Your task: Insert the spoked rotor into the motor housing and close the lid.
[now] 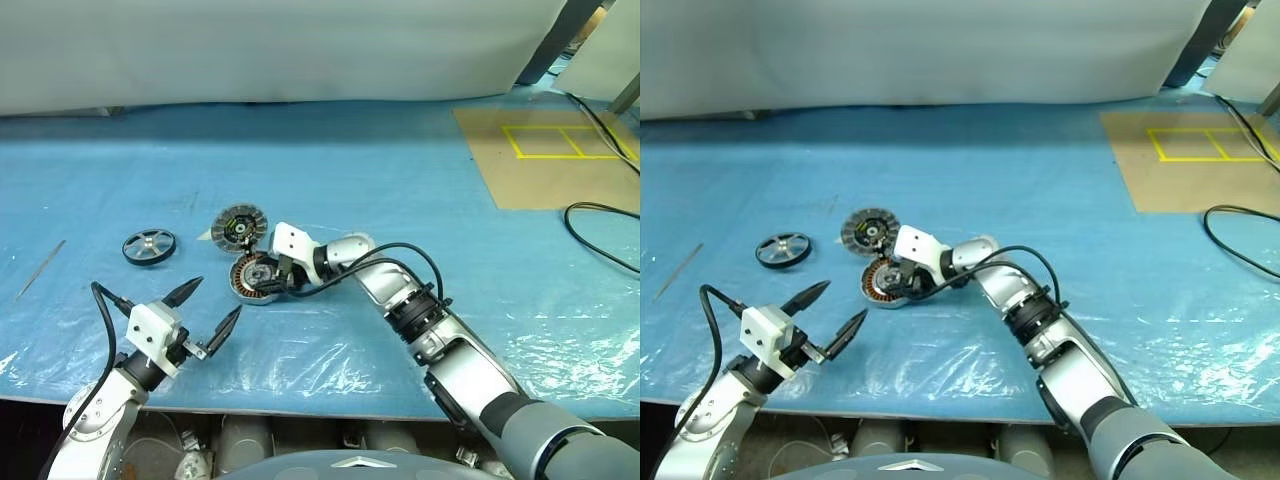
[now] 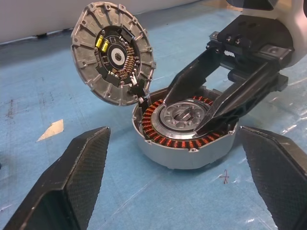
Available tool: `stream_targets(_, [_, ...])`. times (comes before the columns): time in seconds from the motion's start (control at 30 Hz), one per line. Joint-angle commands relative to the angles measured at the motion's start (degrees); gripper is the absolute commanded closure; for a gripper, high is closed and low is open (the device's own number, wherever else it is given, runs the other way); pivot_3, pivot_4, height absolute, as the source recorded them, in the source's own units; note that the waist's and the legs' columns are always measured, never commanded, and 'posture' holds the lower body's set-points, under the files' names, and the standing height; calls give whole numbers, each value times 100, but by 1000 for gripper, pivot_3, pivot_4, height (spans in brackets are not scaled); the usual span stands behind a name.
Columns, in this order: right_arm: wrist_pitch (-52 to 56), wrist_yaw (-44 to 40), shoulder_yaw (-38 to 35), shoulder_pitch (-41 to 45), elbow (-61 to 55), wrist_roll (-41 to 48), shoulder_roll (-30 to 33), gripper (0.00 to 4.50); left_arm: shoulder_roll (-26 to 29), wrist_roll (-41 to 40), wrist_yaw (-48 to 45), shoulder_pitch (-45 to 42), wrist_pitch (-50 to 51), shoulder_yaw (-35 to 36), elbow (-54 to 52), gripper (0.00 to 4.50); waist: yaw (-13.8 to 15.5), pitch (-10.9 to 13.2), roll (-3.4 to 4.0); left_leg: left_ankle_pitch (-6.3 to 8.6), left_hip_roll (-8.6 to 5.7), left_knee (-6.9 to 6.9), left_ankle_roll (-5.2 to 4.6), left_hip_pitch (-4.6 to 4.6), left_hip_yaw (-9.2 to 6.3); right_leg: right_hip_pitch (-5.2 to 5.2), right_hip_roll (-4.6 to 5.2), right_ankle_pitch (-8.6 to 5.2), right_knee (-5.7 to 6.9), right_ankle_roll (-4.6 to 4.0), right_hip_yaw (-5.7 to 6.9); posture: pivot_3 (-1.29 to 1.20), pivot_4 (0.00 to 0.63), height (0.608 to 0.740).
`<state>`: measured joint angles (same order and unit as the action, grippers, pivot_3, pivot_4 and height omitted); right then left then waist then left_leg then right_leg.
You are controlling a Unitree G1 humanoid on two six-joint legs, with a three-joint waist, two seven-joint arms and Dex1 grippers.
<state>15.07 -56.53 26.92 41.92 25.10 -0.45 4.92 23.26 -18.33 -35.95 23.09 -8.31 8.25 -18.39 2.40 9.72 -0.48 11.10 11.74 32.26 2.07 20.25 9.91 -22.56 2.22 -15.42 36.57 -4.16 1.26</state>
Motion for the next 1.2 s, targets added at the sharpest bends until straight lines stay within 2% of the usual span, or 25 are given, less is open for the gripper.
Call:
stream_targets(0.03, [157,43,-356,55,-97,265,-59,482,8,24,2,6,-62,15,-88,0,1,0,0,0,0,0,0,0,0,0,0,0,0,0,0,0,150,740])
stream_targets(0.1, [172,32,-423,84,-89,288,-53,482,9,27,-6,-15,-60,15,-64,0,8,0,0,0,0,0,0,1,0,0,0,0,0,0,0,0,150,740])
stream_targets(0.17, [158,29,-447,85,-81,279,-59,972,16,38,-25,-54,-64,6,-17,0,7,0,0,0,0,0,0,1,0,-1,0,0,0,0,0,0,150,740])
stream_targets(0.5, [136,168,-337,15,-7,156,-258,4485,19,68,-75,-118,-65,-4,55,0,-2,0,0,-1,1,-1,1,4,0,-5,-1,0,0,-1,0,0,150,740])
stream_targets(1.2, [-40,-153,381,-18,-202,-398,-82,4485,50,118,-148,-252,-140,25,286,0,-15,-1,-1,-1,2,-2,1,-5,1,1,-2,-1,1,-2,0,0,150,740])
